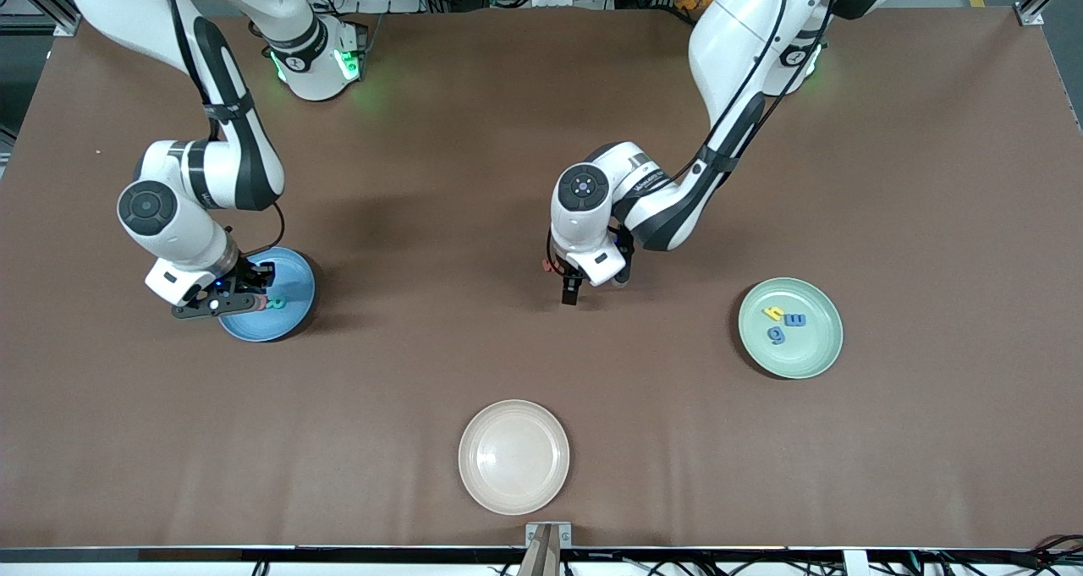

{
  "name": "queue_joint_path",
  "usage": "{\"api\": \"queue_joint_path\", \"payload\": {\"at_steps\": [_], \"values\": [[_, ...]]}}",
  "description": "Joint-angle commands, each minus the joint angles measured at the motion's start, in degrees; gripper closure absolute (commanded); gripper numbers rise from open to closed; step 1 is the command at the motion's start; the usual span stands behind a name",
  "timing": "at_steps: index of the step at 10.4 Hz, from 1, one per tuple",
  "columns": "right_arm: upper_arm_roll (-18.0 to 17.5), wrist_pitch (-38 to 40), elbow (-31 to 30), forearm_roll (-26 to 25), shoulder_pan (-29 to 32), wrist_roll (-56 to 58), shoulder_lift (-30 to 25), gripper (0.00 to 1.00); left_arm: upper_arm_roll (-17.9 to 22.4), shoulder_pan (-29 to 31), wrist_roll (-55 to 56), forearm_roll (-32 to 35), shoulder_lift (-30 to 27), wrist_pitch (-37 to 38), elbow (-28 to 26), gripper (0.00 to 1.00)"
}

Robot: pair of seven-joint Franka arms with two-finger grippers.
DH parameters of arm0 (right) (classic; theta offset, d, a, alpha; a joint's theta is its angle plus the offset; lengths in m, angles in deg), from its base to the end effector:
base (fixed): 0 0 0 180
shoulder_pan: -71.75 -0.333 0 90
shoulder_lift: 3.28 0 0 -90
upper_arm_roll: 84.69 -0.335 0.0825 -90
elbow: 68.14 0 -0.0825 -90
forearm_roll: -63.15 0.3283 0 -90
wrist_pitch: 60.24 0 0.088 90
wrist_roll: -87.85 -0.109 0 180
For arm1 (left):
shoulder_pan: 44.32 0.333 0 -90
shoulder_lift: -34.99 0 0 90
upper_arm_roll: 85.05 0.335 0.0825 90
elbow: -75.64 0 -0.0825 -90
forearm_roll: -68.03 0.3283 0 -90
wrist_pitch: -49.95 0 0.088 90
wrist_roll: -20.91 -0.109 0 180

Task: Sort uppercase to blue plate, lowercase to green plate
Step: 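Carry the W to the blue plate while the left gripper reaches pink w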

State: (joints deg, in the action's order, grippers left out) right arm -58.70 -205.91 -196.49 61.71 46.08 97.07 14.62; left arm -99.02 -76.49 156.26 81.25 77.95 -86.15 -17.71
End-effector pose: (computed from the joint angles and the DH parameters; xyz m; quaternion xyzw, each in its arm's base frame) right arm 0.5204 0.0036 0.3051 0.9924 0.0978 0.0036 0.0751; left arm 0.4817 -0.4577 0.2431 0.7461 0.6657 -0.0017 0.0124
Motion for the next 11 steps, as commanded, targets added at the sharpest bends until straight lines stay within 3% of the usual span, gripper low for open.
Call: {"api": "queue_joint_path", "payload": {"at_steps": [1, 3, 7, 11], "values": [[-0.3, -3.8, -2.8, 0.1, 0.4, 0.8, -0.3, 0.92, 0.1, -0.3, 2.7, -2.8, 0.5, -0.2, 1.7, 0.00], [-0.4, -3.7, -2.9, 0.2, 0.3, 0.7, -0.4, 0.75, 0.2, -1.2, 4.6, -3.2, 0.5, -1.3, 1.8, 0.00], [-0.4, -3.4, -2.8, 0.2, 0.1, 0.6, -0.5, 0.62, 1.3, -5.2, 8.1, -2.2, 2.4, -5.2, 1.5, 0.00], [-0.4, -3.0, -2.8, 0.2, -0.1, 0.5, -1.0, 0.60, 2.6, -6.0, 8.1, -2.1, 2.6, -5.2, 1.3, 0.00]]}}
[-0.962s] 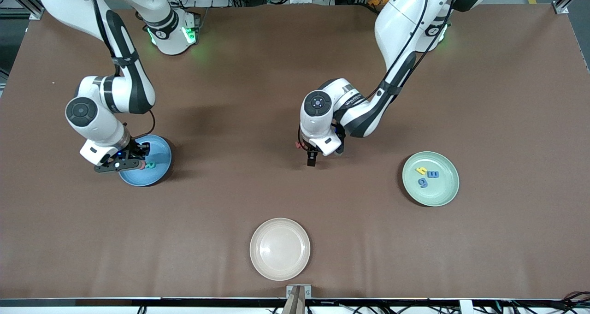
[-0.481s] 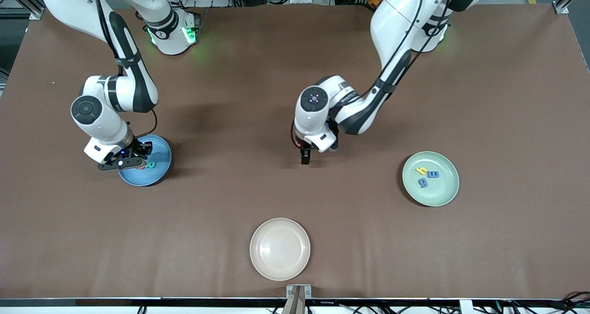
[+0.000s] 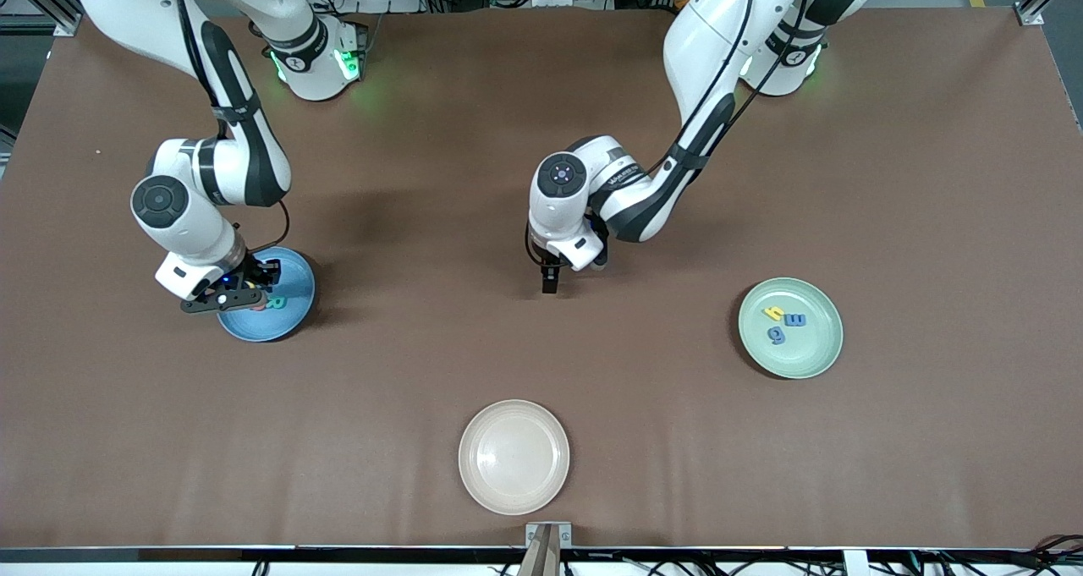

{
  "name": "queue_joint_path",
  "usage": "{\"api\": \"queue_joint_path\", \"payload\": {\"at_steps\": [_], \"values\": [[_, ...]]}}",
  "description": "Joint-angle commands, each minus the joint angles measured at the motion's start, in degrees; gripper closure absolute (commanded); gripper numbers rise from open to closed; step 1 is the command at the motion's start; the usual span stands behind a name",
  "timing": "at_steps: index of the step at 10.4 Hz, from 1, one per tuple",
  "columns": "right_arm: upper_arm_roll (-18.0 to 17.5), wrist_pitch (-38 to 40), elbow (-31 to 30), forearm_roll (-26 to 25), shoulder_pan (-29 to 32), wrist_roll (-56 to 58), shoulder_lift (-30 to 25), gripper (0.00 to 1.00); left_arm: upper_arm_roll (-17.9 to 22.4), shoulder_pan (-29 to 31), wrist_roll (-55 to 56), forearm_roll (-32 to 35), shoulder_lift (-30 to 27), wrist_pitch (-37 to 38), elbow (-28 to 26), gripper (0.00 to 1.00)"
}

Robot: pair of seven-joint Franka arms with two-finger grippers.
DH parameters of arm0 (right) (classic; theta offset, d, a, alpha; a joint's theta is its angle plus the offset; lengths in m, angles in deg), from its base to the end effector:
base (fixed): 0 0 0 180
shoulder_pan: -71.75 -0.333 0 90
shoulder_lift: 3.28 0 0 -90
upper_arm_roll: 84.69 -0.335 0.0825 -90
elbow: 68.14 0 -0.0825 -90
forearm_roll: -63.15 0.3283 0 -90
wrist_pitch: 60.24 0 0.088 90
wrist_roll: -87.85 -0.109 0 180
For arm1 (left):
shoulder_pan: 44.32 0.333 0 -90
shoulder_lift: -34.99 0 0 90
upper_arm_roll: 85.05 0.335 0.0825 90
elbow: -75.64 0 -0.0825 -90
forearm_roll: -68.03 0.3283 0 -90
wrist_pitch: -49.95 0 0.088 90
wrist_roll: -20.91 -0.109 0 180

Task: Sort uppercase to blue plate, lowercase to green plate
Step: 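Release the W on the blue plate while the left gripper lowers onto w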

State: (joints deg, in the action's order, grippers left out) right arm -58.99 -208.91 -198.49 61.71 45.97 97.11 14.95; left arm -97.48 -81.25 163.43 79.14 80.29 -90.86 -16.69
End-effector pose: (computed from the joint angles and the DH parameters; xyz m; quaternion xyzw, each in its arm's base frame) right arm 0.5142 0.0061 0.2949 0.9918 0.1026 0.0096 0.0755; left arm 0.4586 -0.4936 0.2283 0.7143 0.6986 -0.0156 0.0380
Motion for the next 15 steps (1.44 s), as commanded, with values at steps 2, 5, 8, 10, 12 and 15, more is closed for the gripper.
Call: {"api": "queue_joint_path", "payload": {"at_steps": [2, 5, 8, 10, 12, 15], "values": [[-0.1, 0.1, -0.8, 0.2, -0.1, 0.5, -1.6, 0.60, 2.4, -2.3, 1.0, 0.0, 0.8, -0.5, 0.3, 0.00], [-0.1, 6.7, 0.9, 4.9, -0.1, 0.8, -6.0, 0.50, 2.5, -2.7, 1.0, 0.1, 1.3, -0.5, 0.4, 0.00], [0.0, 9.8, 3.7, 7.1, 0.7, 0.3, -9.8, 0.38, 2.6, -2.6, 0.9, 0.0, 1.3, -0.5, 0.6, 0.81], [-2.0, 15.6, 8.8, 7.1, 4.2, 0.3, -10.1, 0.35, 2.6, -2.7, 0.7, 0.1, 1.1, -0.5, 0.6, 1.00], [-12.3, 24.5, 15.9, 7.1, 14.4, 0.0, -9.7, 0.34, 2.6, -2.6, 0.6, 0.9, 0.9, -0.4, 0.6, 1.00], [-17.6, 31.8, 22.7, 7.1, 19.0, -2.2, -9.6, 0.34, 4.7, -2.6, 0.1, 2.4, 0.0, 0.1, 0.8, 1.00]]}}
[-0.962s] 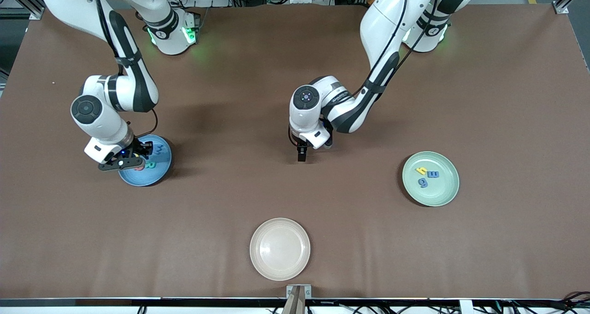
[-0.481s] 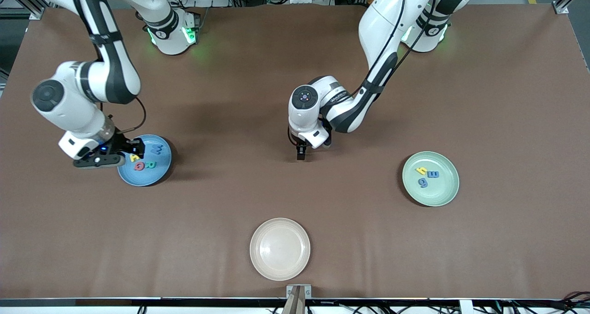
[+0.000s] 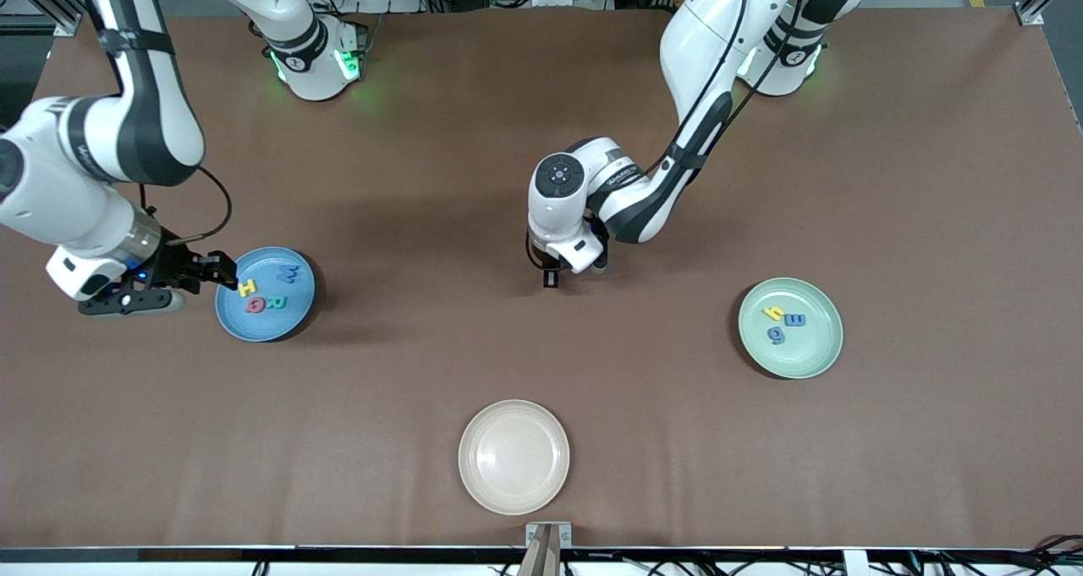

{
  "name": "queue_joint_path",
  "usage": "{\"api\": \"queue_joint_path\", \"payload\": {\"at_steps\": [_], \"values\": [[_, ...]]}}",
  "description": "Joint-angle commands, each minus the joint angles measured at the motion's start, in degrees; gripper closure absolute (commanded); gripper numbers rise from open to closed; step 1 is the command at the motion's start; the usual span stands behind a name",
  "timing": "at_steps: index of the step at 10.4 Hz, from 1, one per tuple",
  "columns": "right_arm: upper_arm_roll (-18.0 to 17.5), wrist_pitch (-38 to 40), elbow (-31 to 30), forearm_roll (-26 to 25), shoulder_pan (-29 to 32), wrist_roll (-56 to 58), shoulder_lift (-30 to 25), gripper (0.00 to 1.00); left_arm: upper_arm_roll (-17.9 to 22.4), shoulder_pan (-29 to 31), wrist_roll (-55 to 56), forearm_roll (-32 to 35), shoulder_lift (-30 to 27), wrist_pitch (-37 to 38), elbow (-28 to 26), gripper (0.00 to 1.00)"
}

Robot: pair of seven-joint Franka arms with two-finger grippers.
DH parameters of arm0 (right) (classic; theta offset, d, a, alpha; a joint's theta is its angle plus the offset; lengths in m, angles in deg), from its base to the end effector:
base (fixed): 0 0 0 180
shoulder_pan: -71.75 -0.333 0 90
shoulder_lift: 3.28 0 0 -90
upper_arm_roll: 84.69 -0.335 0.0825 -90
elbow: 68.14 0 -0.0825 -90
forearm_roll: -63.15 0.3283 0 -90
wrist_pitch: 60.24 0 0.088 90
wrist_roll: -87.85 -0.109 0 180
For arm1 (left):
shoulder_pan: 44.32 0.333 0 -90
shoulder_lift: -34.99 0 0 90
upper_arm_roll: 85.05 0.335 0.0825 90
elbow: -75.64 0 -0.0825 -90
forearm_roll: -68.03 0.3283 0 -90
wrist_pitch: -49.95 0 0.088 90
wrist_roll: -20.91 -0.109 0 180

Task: Sort uppercase to blue plate, lowercase to green plate
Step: 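Grasp the pink w with the left gripper while the right gripper withdraws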

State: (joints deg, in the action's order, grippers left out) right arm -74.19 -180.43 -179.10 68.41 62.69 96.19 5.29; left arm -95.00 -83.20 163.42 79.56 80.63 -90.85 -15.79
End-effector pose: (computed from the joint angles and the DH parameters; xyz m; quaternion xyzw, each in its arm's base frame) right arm 0.5469 -0.0047 0.4553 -0.9989 -0.0385 -0.0095 0.0255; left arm 0.4620 -0.4950 0.2269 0.7172 0.6956 0.0016 0.0410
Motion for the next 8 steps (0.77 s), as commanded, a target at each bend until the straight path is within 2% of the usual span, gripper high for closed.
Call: {"api": "queue_joint_path", "payload": {"at_steps": [1, 3, 8], "values": [[-2.8, 6.9, 6.3, 0.4, 2.6, -1.4, 0.2, 0.34, 2.7, -0.3, 0.1, 4.5, -0.8, 0.3, -0.1, 1.00], [-2.9, 13.3, 12.5, 0.3, 3.5, -1.5, 0.8, 0.34, 2.7, 2.5, -2.5, 6.8, -1.6, 1.7, -0.1, 1.00], [-4.6, 25.2, 23.6, -0.7, 6.0, -1.5, 1.3, 0.34, 2.4, 13.5, -20.0, 6.8, -5.3, 7.1, -0.6, 1.00]]}}
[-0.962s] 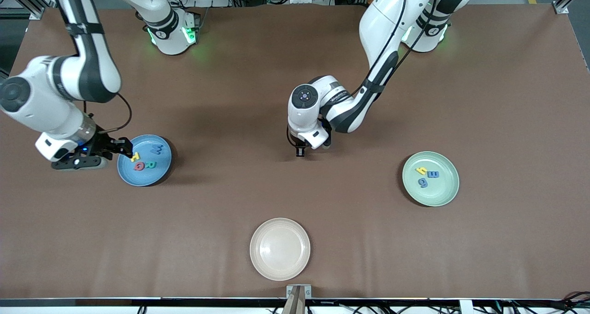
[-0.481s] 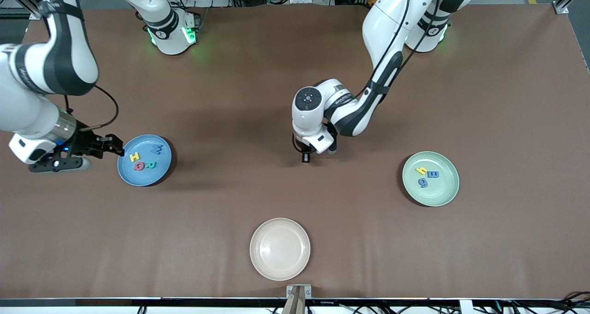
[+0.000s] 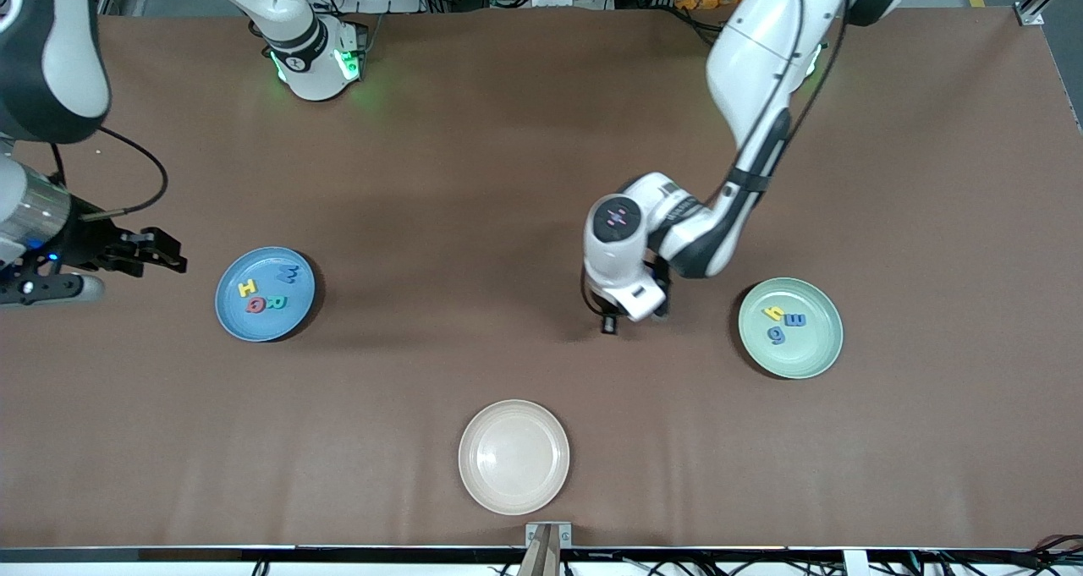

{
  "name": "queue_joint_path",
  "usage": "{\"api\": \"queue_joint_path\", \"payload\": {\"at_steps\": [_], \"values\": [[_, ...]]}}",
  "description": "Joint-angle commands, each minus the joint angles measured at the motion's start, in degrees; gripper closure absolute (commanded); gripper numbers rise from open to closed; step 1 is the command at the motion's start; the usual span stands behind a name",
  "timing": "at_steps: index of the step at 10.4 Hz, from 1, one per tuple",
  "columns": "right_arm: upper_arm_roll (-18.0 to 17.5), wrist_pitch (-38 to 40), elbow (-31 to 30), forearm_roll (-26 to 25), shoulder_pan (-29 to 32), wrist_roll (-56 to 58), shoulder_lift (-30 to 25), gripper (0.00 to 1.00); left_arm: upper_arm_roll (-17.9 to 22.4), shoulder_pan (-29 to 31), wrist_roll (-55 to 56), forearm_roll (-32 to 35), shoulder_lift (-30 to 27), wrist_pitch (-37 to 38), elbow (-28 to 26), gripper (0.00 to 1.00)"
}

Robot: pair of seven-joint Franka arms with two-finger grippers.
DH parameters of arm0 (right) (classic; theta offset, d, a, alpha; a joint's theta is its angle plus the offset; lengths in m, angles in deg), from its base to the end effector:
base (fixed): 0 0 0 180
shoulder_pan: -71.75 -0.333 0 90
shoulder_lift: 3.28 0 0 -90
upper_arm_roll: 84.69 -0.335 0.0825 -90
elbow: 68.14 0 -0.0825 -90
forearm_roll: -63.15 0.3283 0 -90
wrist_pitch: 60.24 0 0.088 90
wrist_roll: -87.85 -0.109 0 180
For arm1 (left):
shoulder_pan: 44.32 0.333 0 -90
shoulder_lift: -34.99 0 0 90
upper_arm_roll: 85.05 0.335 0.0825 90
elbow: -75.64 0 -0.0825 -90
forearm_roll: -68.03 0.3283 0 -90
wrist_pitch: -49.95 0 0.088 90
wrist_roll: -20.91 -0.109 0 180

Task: Sort uppercase to blue plate, lowercase to green plate
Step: 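Grasp the pink w with the left gripper while the right gripper withdraws, then carry the pink w to the green plate and open the left gripper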

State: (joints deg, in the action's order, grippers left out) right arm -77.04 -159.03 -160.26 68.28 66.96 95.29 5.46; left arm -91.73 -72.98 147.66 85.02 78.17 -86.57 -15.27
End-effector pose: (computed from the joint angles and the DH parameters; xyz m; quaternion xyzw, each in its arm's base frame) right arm 0.5542 -0.0138 0.5595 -0.9987 -0.0329 0.0142 0.0354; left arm 0.5614 -0.3762 0.2491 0.7571 0.6496 0.0682 0.0154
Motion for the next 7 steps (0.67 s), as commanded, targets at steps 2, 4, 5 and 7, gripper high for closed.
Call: {"api": "queue_joint_path", "payload": {"at_steps": [2, 4, 5, 7], "values": [[-1.7, 9.1, 9.4, -0.7, 1.8, -0.5, 1.1, 0.28, -1.1, 8.3, -11.0, 0.4, -4.8, 5.9, -1.5, 1.00], [-1.4, 13.1, 12.4, -0.7, 1.9, -0.5, 0.7, 0.25, -1.2, 12.6, -16.0, 0.4, -5.0, 8.2, -1.5, 1.00], [-1.2, 14.5, 13.2, -0.7, 1.9, -0.5, 0.4, 0.15, -1.2, 14.4, -18.2, 0.3, -5.5, 9.1, -1.5, 1.00], [-1.0, 16.0, 13.5, -0.7, 2.0, -0.4, -0.4, 0.00, -2.1, 18.7, -22.7, 0.3, -5.8, 9.9, -2.4, 1.00]]}}
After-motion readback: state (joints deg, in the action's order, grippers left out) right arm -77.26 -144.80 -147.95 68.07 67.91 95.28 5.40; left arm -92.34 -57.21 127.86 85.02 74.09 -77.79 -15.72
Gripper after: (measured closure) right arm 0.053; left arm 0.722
